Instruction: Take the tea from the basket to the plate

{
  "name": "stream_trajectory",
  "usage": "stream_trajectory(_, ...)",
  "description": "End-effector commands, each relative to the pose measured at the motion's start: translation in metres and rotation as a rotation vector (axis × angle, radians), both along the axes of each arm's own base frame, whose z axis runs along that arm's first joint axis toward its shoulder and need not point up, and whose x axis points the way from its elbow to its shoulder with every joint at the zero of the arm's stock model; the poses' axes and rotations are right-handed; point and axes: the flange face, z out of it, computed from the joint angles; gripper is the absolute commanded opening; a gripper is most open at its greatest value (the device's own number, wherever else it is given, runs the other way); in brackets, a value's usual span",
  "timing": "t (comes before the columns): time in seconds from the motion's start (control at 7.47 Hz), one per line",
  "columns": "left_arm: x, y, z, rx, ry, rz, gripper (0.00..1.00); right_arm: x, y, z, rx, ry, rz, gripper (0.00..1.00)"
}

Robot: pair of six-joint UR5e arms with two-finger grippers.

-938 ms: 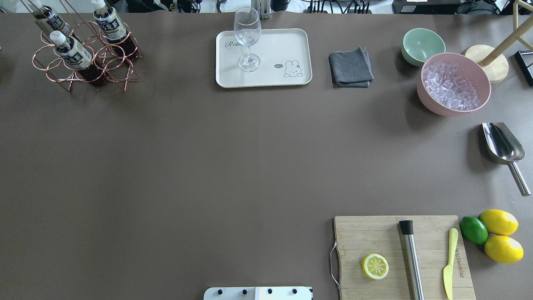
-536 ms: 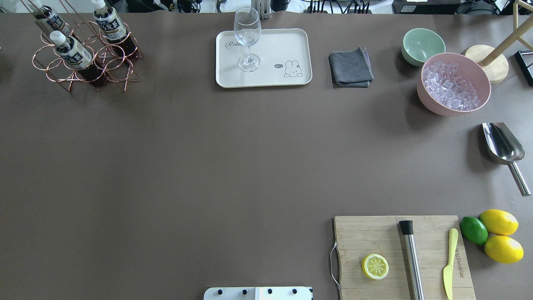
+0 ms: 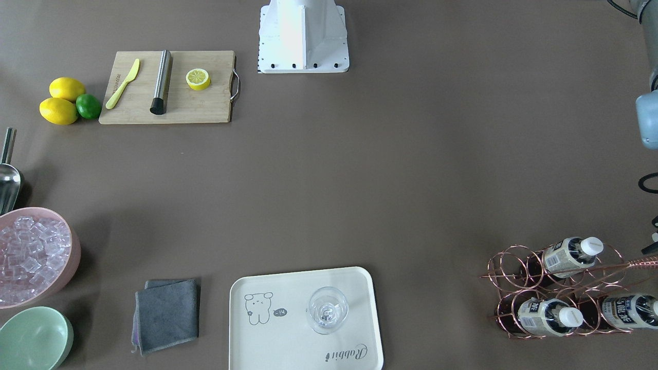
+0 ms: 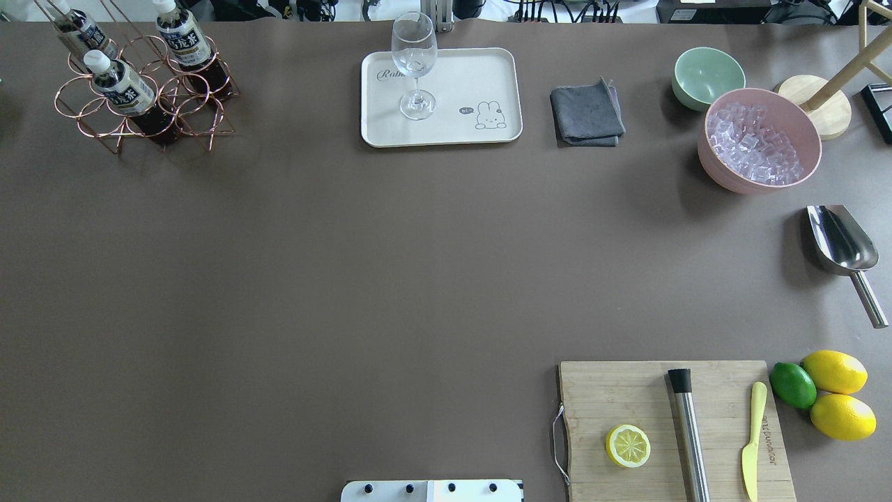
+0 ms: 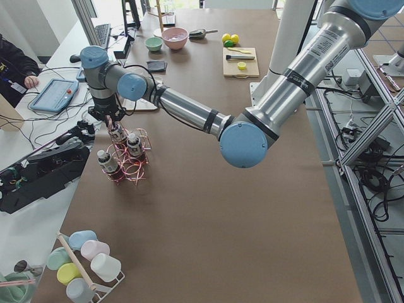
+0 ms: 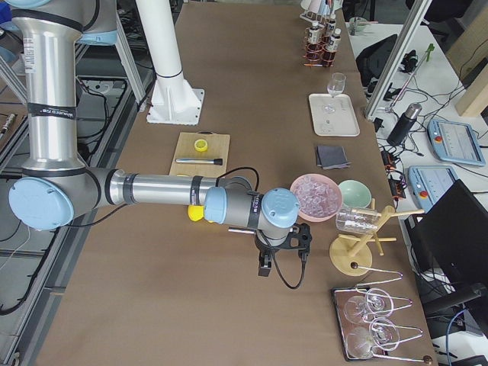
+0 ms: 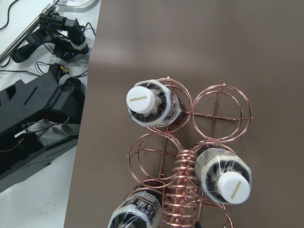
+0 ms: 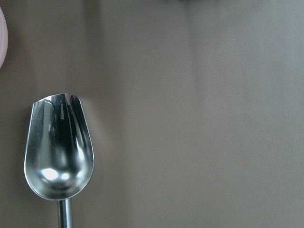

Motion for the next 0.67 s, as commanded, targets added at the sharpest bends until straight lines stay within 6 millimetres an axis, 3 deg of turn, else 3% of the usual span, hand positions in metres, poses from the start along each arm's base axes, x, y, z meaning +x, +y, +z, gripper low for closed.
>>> stream_trajectory(0.0,-0.022,0.003,-0.020,0.025,0.045,-0.011,0.00,0.000,-0.002,-0.001,0.002,0.000,0.000,1.00)
stream_trajectory(0.27,-0.037,0.018,-0.050,0.025,0.066,-0.020,0.00,0.000,-0.003,-0.003,0.008,0.000,0.000,1.00)
stream_trajectory(0.54,-0.058,0.054,-0.078,-0.010,0.060,-0.046,0.00,0.000,-0.004,-0.004,0.010,0.000,0.000,1.00)
